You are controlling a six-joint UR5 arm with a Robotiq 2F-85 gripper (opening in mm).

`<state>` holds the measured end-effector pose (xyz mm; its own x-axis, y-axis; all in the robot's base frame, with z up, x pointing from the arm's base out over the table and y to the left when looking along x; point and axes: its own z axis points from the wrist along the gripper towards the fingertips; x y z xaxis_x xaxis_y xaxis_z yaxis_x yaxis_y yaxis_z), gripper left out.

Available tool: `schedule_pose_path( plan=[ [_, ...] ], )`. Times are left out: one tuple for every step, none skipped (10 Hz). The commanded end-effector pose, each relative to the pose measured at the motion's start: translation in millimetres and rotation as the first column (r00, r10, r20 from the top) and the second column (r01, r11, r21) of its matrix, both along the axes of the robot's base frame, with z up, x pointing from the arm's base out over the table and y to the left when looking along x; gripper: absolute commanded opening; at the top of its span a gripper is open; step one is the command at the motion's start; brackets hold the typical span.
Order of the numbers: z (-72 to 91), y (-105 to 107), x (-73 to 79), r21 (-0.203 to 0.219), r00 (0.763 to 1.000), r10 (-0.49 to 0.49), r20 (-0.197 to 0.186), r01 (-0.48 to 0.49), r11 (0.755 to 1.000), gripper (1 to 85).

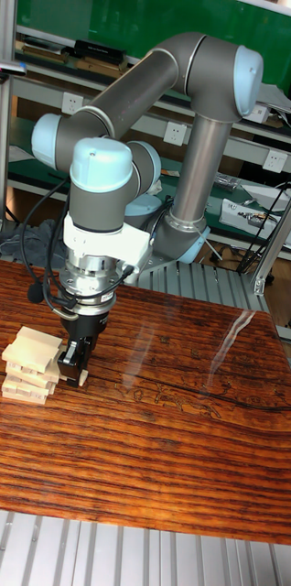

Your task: Play Jenga

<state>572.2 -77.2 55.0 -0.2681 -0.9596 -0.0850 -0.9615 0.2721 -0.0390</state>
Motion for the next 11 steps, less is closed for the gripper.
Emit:
schedule_pose_path(
  plan=[
    [1.6,1.9,1.8,0.011,1.000,-0.008,0.005,0.008,1.000,28.3],
    [1.6,1.2,1.7,0.009,1.000,-0.008,0.005,0.008,1.000,28.0],
    [1.5,1.2,1.8,0.009,1.000,-0.008,0.005,0.008,1.000,28.0],
    [1.7,2.3,1.9,0.012,1.000,-0.008,0.005,0.008,1.000,28.0],
    [1.9,2.5,2.0,0.013,1.000,-0.010,0.005,0.010,1.000,28.0],
    [1.6,2.5,2.2,0.013,1.000,-0.010,0.005,0.010,1.000,28.0],
    [1.5,2.7,2.7,0.013,1.000,-0.010,0.007,0.010,1.000,28.0],
    [1.7,2.4,2.7,0.012,1.000,-0.008,0.007,0.008,1.000,28.0],
    [1.8,0.9,2.4,0.009,1.000,-0.005,0.007,0.005,1.000,27.7],
    [1.7,0.4,1.8,0.009,1.000,-0.004,0.006,0.004,1.000,27.7],
    [1.9,0.3,1.7,0.009,1.000,-0.004,0.006,0.004,1.000,27.7]
  ],
)
